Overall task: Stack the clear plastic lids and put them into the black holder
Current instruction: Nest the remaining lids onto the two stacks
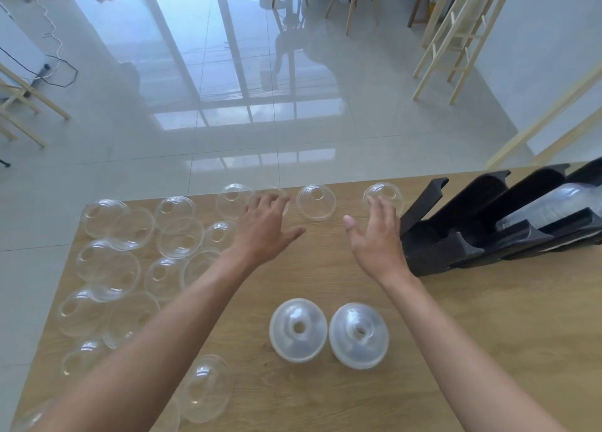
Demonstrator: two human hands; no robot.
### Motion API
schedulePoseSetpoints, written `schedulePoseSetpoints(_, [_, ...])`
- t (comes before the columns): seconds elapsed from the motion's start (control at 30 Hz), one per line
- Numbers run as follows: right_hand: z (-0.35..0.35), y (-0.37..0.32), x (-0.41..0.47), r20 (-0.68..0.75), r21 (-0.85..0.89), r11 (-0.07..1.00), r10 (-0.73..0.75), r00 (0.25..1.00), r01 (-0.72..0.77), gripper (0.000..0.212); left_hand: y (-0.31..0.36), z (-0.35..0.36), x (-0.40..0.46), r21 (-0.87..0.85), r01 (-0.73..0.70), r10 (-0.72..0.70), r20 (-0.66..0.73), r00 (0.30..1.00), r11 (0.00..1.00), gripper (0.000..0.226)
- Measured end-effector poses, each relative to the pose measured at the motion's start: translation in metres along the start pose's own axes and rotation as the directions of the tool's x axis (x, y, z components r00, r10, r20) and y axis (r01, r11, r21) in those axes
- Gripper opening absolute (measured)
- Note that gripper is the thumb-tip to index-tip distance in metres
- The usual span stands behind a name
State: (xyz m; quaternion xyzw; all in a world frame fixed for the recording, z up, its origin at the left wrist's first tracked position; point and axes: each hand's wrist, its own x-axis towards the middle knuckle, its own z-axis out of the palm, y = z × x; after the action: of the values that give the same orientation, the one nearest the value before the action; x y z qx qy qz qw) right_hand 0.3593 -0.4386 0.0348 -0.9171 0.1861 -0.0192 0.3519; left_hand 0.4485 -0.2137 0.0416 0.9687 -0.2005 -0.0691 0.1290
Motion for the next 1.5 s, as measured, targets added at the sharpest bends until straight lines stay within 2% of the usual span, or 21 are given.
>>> schedulePoseSetpoints(0.2, [0.027,0.005,0.069,0.017,-0.346,0.931,0.130,0.991,-0.116,0.077,0.010,0.009,0.073,0.174,-0.144,0.118,0.151,0.981,0.974,0.101])
schedulePoseSetpoints(0.33, [0.032,0.010,0.083,0.021,-0.434,0.879,0.228,0.973,-0.196,0.083,0.020,0.018,0.087,0.227,-0.197,0.141,0.241,0.960,0.954,0.100])
schedulePoseSetpoints(0.47, [0.032,0.010,0.073,-0.057,-0.507,0.853,0.108,0.993,-0.122,0.074,0.022,0.028,0.087,0.250,-0.219,0.163,0.226,0.960,0.943,0.087])
schedulePoseSetpoints(0.6, [0.034,0.011,0.061,0.000,-0.563,0.821,0.112,0.994,-0.093,0.073,0.024,0.032,0.080,0.233,-0.196,0.152,0.192,0.969,0.953,0.080])
schedulePoseSetpoints(0.87, [0.018,-0.001,0.039,0.084,-0.427,0.904,0.001,0.996,0.035,0.070,0.024,-0.001,0.056,0.241,-0.149,0.146,0.032,0.989,0.959,0.084])
schedulePoseSetpoints(1.1, [-0.039,-0.030,-0.029,0.132,-0.119,0.989,-0.070,0.989,0.086,0.073,0.024,-0.049,-0.036,0.105,-0.119,0.127,-0.081,0.989,0.987,0.083])
schedulePoseSetpoints(1.2, [-0.057,-0.023,-0.078,0.180,-0.029,0.997,-0.065,0.982,0.071,0.075,0.022,-0.051,-0.092,0.069,-0.100,0.103,-0.051,0.993,0.993,0.082])
schedulePoseSetpoints(1.43, [-0.051,0.007,-0.166,0.181,-0.102,0.986,-0.110,0.977,0.129,0.084,0.029,-0.019,-0.177,-0.082,-0.042,0.046,0.049,0.998,0.996,0.082])
schedulePoseSetpoints(1.5, [-0.040,0.013,-0.177,0.191,-0.104,0.986,-0.108,0.976,0.129,0.083,0.033,-0.002,-0.190,-0.170,-0.002,0.016,0.083,0.996,0.985,0.084])
